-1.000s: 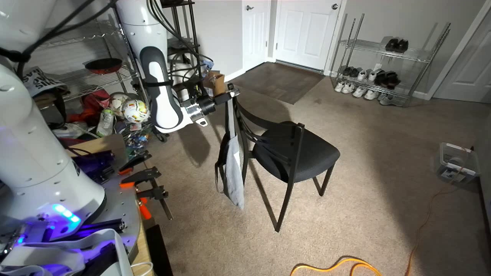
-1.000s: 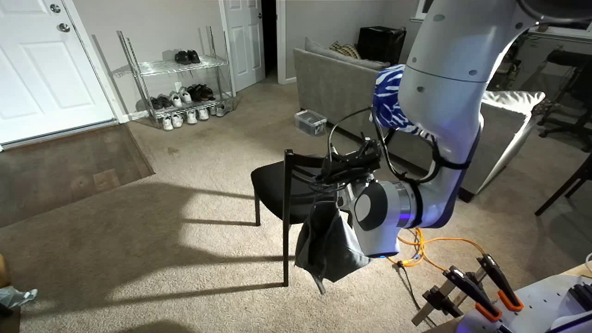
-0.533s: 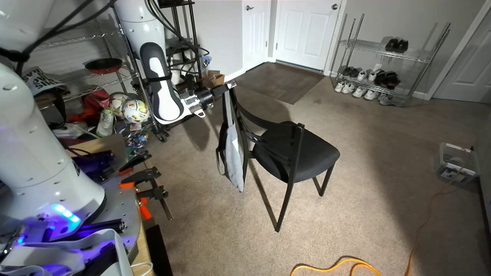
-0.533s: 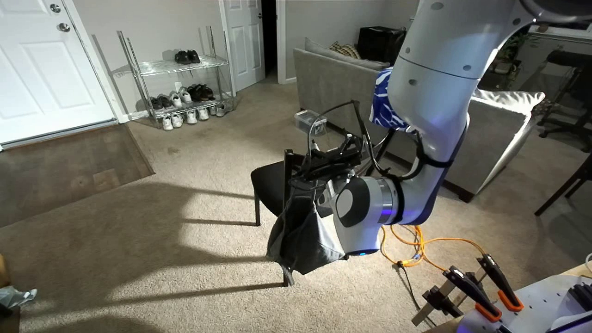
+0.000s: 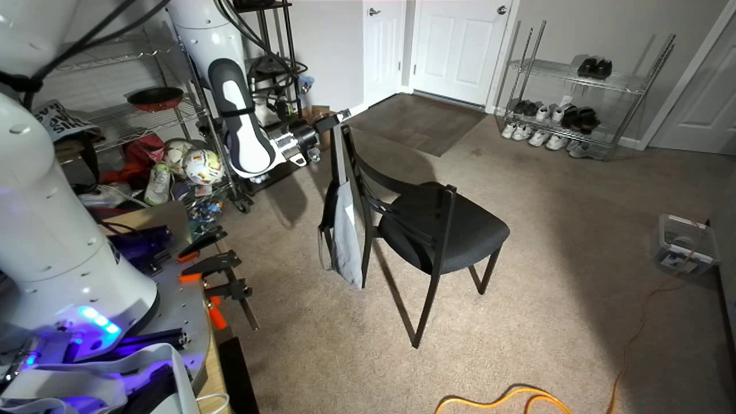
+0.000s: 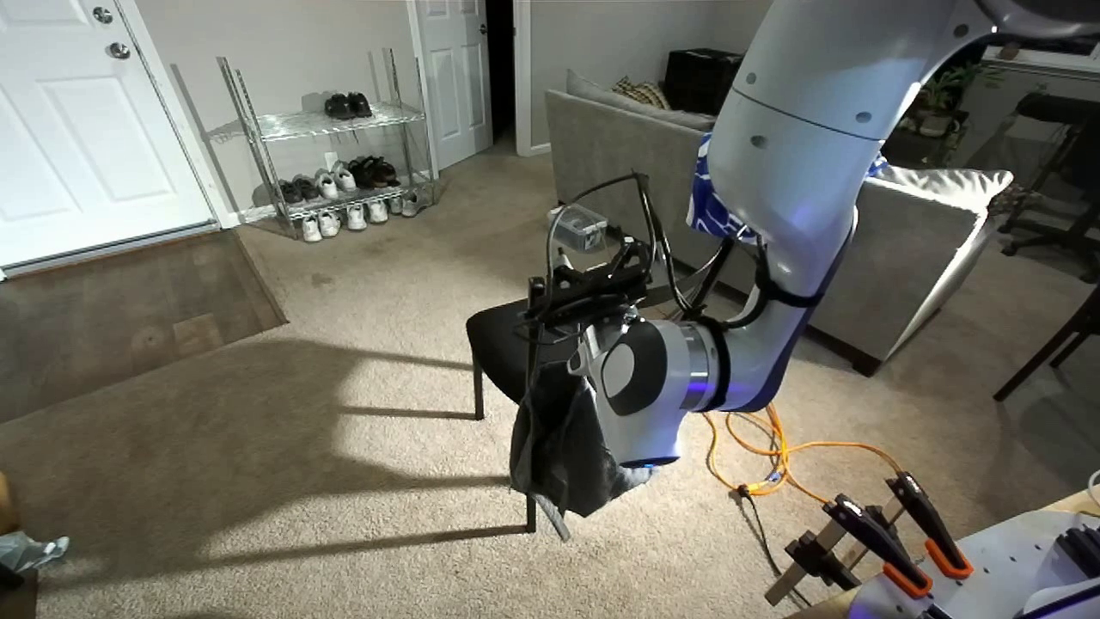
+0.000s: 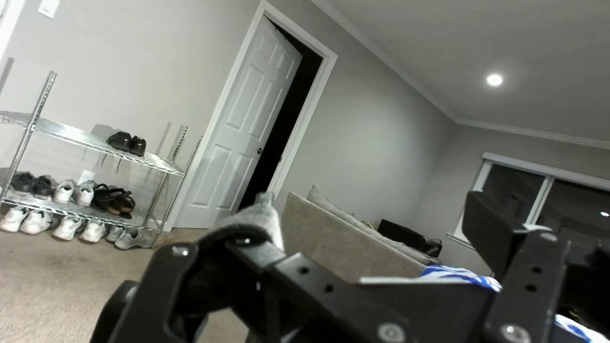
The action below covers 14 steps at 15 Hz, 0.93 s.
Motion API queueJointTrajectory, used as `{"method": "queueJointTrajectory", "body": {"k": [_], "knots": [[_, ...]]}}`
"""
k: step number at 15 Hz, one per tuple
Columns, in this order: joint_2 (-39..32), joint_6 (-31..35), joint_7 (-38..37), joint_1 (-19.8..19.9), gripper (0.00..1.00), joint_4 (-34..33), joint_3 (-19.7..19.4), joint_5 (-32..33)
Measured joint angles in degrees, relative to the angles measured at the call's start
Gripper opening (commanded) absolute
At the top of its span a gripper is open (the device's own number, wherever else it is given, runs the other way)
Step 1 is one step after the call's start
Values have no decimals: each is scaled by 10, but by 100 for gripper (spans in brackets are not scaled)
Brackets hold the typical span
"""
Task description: Remove the grey tote bag from the right side to the left side of the chair
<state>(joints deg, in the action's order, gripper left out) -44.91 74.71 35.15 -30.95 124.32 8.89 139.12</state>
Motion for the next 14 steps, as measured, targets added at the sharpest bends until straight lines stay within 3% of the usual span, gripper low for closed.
{"method": "queueJointTrajectory", "body": {"k": [14], "knots": [[32,66,3,17,100,-43,1,-2]]}}
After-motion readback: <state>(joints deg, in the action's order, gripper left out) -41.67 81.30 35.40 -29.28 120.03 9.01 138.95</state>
